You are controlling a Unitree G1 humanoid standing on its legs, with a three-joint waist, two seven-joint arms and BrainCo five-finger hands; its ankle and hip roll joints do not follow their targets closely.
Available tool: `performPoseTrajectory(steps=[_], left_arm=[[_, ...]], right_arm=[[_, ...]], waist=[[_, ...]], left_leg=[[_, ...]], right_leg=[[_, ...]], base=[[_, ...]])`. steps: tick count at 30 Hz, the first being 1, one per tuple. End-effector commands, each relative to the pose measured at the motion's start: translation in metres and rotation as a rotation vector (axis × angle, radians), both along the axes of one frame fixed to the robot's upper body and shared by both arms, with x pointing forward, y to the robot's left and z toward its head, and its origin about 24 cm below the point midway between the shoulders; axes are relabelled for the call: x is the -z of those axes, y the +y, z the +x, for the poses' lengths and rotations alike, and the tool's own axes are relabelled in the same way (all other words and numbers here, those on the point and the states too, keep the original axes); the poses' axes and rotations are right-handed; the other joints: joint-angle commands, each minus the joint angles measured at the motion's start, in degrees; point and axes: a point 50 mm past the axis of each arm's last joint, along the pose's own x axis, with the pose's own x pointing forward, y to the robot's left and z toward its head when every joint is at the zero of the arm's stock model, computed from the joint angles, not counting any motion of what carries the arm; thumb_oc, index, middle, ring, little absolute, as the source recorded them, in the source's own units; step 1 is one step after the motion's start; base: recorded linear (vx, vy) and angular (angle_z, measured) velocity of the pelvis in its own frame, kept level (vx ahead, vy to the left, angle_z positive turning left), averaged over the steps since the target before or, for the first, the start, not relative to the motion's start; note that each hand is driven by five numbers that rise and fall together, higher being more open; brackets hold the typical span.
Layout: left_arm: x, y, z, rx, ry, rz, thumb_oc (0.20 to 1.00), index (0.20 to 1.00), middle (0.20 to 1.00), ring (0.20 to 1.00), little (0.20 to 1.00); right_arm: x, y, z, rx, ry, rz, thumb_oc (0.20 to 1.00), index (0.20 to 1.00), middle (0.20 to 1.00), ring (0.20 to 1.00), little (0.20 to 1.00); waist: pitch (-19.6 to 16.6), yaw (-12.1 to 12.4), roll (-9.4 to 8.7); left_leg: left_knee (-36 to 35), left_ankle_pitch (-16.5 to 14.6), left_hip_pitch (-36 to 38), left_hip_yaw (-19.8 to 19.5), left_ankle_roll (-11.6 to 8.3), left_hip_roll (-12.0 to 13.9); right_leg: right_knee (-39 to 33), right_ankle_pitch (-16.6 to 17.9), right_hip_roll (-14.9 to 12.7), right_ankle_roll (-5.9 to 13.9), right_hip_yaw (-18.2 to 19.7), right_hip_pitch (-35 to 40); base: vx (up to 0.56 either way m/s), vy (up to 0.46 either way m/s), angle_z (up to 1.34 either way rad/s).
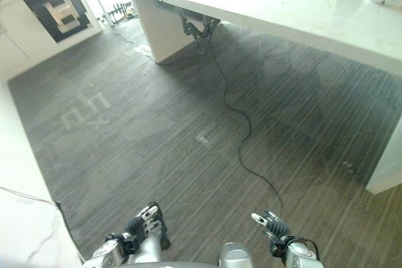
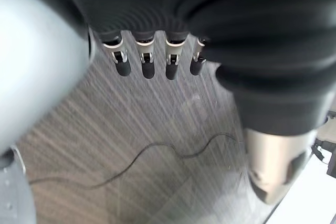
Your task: Place the dishes in the dishwasher.
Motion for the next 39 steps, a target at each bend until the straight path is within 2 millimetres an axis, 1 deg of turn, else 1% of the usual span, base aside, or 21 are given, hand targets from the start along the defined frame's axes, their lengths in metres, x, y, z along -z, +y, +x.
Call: performPoseTrajectory(steps=[1, 3, 4, 5, 6, 7, 8, 9, 10, 11, 12, 13, 14, 15, 16, 17, 21, 24, 27, 33, 39], left_arm=[[-0.016, 0.006, 0.019, 0.054, -0.099, 0.021, 1.000, 1.000, 1.000, 1.000, 1.000], [-0.019, 0.009, 0.023, 0.080, -0.109, 0.032, 1.000, 1.000, 1.000, 1.000, 1.000], [-0.021, 0.009, 0.026, 0.089, -0.116, 0.049, 1.000, 1.000, 1.000, 1.000, 1.000], [-0.024, 0.009, 0.031, 0.093, -0.127, 0.056, 1.000, 1.000, 1.000, 1.000, 1.000], [-0.024, 0.008, 0.031, 0.096, -0.128, 0.057, 1.000, 1.000, 1.000, 1.000, 1.000], [-0.025, 0.007, 0.032, 0.108, -0.134, 0.064, 1.000, 1.000, 1.000, 1.000, 1.000], [-0.025, 0.007, 0.033, 0.117, -0.139, 0.074, 1.000, 1.000, 1.000, 1.000, 1.000], [-0.027, 0.006, 0.033, 0.114, -0.144, 0.083, 1.000, 1.000, 1.000, 1.000, 1.000], [-0.028, 0.007, 0.035, 0.104, -0.145, 0.088, 1.000, 1.000, 1.000, 1.000, 1.000], [-0.029, 0.008, 0.035, 0.097, -0.146, 0.092, 1.000, 1.000, 1.000, 1.000, 1.000], [-0.030, 0.008, 0.037, 0.095, -0.150, 0.092, 1.000, 1.000, 1.000, 1.000, 1.000], [-0.032, 0.007, 0.041, 0.105, -0.159, 0.093, 1.000, 1.000, 1.000, 1.000, 1.000], [-0.034, 0.005, 0.044, 0.123, -0.169, 0.096, 1.000, 1.000, 1.000, 1.000, 1.000], [-0.036, 0.004, 0.047, 0.133, -0.185, 0.101, 1.000, 1.000, 1.000, 1.000, 1.000], [-0.036, 0.004, 0.048, 0.138, -0.188, 0.100, 1.000, 1.000, 1.000, 1.000, 1.000], [-0.037, 0.004, 0.049, 0.140, -0.190, 0.092, 1.000, 1.000, 1.000, 1.000, 1.000], [-0.031, -0.002, 0.045, 0.172, -0.167, 0.076, 1.000, 1.000, 1.000, 1.000, 1.000], [-0.027, -0.008, 0.038, 0.193, -0.158, 0.062, 1.000, 1.000, 1.000, 1.000, 1.000], [-0.024, -0.009, 0.034, 0.227, -0.130, 0.083, 1.000, 1.000, 1.000, 1.000, 1.000], [-0.018, -0.007, 0.025, 0.234, -0.096, 0.104, 1.000, 1.000, 1.000, 1.000, 1.000], [-0.016, -0.007, 0.023, 0.230, -0.085, 0.108, 1.000, 1.000, 1.000, 1.000, 1.000]], right_arm=[[-0.014, 0.007, 0.025, 0.008, -0.138, 0.056, 1.000, 1.000, 1.000, 1.000, 1.000], [-0.014, 0.009, 0.023, 0.001, -0.147, 0.060, 1.000, 1.000, 1.000, 1.000, 1.000], [-0.015, 0.011, 0.022, -0.005, -0.155, 0.063, 1.000, 1.000, 1.000, 1.000, 1.000], [-0.018, 0.014, 0.024, -0.008, -0.173, 0.069, 1.000, 1.000, 1.000, 1.000, 1.000], [-0.018, 0.014, 0.025, -0.009, -0.176, 0.070, 1.000, 1.000, 1.000, 1.000, 1.000], [-0.019, 0.016, 0.025, -0.009, -0.185, 0.071, 1.000, 1.000, 1.000, 1.000, 1.000], [-0.021, 0.018, 0.027, -0.010, -0.194, 0.071, 1.000, 1.000, 1.000, 1.000, 1.000], [-0.022, 0.020, 0.029, -0.020, -0.202, 0.069, 1.000, 1.000, 1.000, 1.000, 1.000], [-0.023, 0.022, 0.030, -0.027, -0.206, 0.068, 1.000, 1.000, 1.000, 1.000, 1.000], [-0.023, 0.023, 0.032, -0.033, -0.210, 0.071, 1.000, 1.000, 1.000, 1.000, 1.000], [-0.025, 0.025, 0.034, -0.032, -0.218, 0.075, 1.000, 1.000, 1.000, 1.000, 1.000], [-0.027, 0.025, 0.037, -0.023, -0.232, 0.076, 1.000, 1.000, 1.000, 1.000, 1.000], [-0.029, 0.024, 0.039, -0.006, -0.246, 0.079, 1.000, 1.000, 1.000, 1.000, 1.000], [-0.030, 0.022, 0.039, 0.009, -0.261, 0.084, 1.000, 1.000, 1.000, 1.000, 1.000], [-0.032, 0.021, 0.039, 0.018, -0.264, 0.091, 1.000, 1.000, 1.000, 1.000, 1.000], [-0.032, 0.021, 0.039, 0.022, -0.269, 0.096, 1.000, 1.000, 1.000, 1.000, 1.000], [-0.030, 0.022, 0.038, 0.039, -0.263, 0.095, 1.000, 1.000, 1.000, 1.000, 1.000], [-0.031, 0.018, 0.038, 0.057, -0.262, 0.089, 1.000, 1.000, 1.000, 1.000, 1.000], [-0.031, 0.015, 0.039, 0.076, -0.264, 0.098, 1.000, 1.000, 1.000, 1.000, 1.000], [-0.029, 0.014, 0.034, 0.077, -0.248, 0.102, 1.000, 1.000, 1.000, 1.000, 1.000], [-0.026, 0.017, 0.030, 0.088, -0.250, 0.119, 1.000, 1.000, 1.000, 1.000, 1.000]], waist=[[0.1, 2.8, 1.74], [-0.7, 3.4, 1.19], [-1.2, 3.6, 1.09], [-2.0, 3.6, 1.03], [-2.1, 3.6, 0.96], [-2.5, 3.6, 0.76], [-2.8, 3.6, 0.54], [-3.1, 3.6, 0.35], [-3.0, 3.6, 0.42], [-2.9, 3.7, 0.45], [-2.4, 3.8, 0.47], [-2.0, 4.0, 1.16], [-1.5, 3.5, 0.96], [-0.5, 2.3, 1.20], [-0.2, 1.9, 1.23], [-0.5, 2.0, 1.21], [-1.6, 2.4, 0.80], [-2.2, 2.9, 0.62], [-2.6, 3.0, 0.57], [-3.3, 2.7, 1.18], [-3.3, 2.7, 1.13]], left_leg=[[-1.0, 2.4, 6.3, 0.4, -0.07, -1.0], [-1.1, 1.2, 6.2, 0.7, 1.07, -2.7], [-1.4, 0.4, 6.3, 0.8, 1.72, -3.8], [-1.7, -1.4, 6.6, 0.8, 3.08, -5.7], [-1.8, -1.8, 6.5, 0.8, 3.43, -6.1], [-2.0, -2.6, 6.5, 0.7, 4.27, -7.1], [-2.6, -3.3, 6.7, 0.6, 5.20, -8.3], [-3.9, -4.1, 7.6, 0.6, 6.33, -9.7], [-4.8, -4.7, 8.6, 0.5, 6.81, -10.5], [-5.2, -5.0, 9.2, 0.3, 6.89, -10.8], [-4.9, -5.1, 9.8, -0.3, 6.04, -10.9], [-4.5, -4.2, 9.5, -0.6, 5.39, -10.0], [-4.5, -4.5, 10.2, -1.6, 5.01, -10.5], [-5.1, -5.4, 12.0, -3.5, 5.49, -10.6], [-4.9, -5.9, 12.4, -4.0, 5.33, -10.7], [-5.5, -5.9, 13.0, -3.9, 5.48, -10.4], [-5.3, -6.1, 13.7, -4.1, 4.27, -9.5], [-5.0, -6.7, 14.5, -4.8, 3.63, -9.4], [-5.3, -7.1, 15.5, -4.7, 3.21, -9.1], [-5.5, -7.8, 17.8, -4.0, 3.31, -8.9], [-6.1, -8.7, 19.1, -3.6, 4.39, -9.8]], right_leg=[[-0.4, -2.8, -5.0, 4.64, -2.4, 3.4], [1.4, -4.4, -5.3, 5.30, -2.3, 4.4], [4.0, -5.4, -5.8, 5.77, -2.2, 4.1], [9.5, -7.1, -6.4, 6.47, -1.2, 2.8], [10.9, -6.8, -6.4, 6.73, -1.0, 2.5], [13.9, -5.8, -6.5, 7.41, -0.6, 1.9], [17.9, -4.0, -6.7, 8.50, -0.3, 0.8], [23.0, -0.8, -7.7, 10.40, 0.1, -1.8], [24.4, 0.4, -8.6, 11.10, 0.0, -3.9], [23.6, 0.4, -9.2, 11.07, -0.4, -4.9], [17.4, -0.8, -9.2, 9.99, -1.9, -4.4], [9.0, 0.6, -8.6, 8.52, -3.0, -4.7], [2.8, 3.0, -9.5, 8.53, -3.0, -5.6], [0.7, 6.3, -10.7, 9.56, -0.1, -9.7], [0.3, 6.1, -10.3, 9.68, 0.8, -9.5], [-1.2, 7.1, -10.4, 9.63, -0.1, -9.6], [-4.0, 7.7, -10.4, 9.41, -1.7, -8.6], [-7.7, 8.7, -10.7, 9.24, -2.4, -6.6], [-9.5, 9.3, -10.9, 9.37, -3.6, -5.5], [-8.5, 8.2, -11.0, 9.26, -4.9, -3.8], [-6.1, 8.0, -12.2, 10.52, -5.3, -4.4]], base=[[0.40, 0.218, 0.31], [0.37, 0.223, 0.11], [0.43, 0.347, -0.09], [0.35, 0.301, -0.08], [0.30, 0.281, -0.04], [0.14, 0.152, 0.09], [0.20, 0.219, 0.12], [0.18, 0.196, 0.20], [0.16, 0.139, 0.12], [0.13, 0.000, 0.07], [0.03, -0.128, 0.04], [-0.02, -0.212, 0.07], [-0.07, -0.234, 0.13], [-0.01, -0.213, 0.33], [0.02, -0.234, 0.72], [0.04, -0.223, 1.14], [0.07, -0.163, 0.62], [0.10, -0.113, 0.09], [0.07, -0.085, 0.29], [0.09, 0.054, 0.02], [0.05, 0.085, 0.16]])
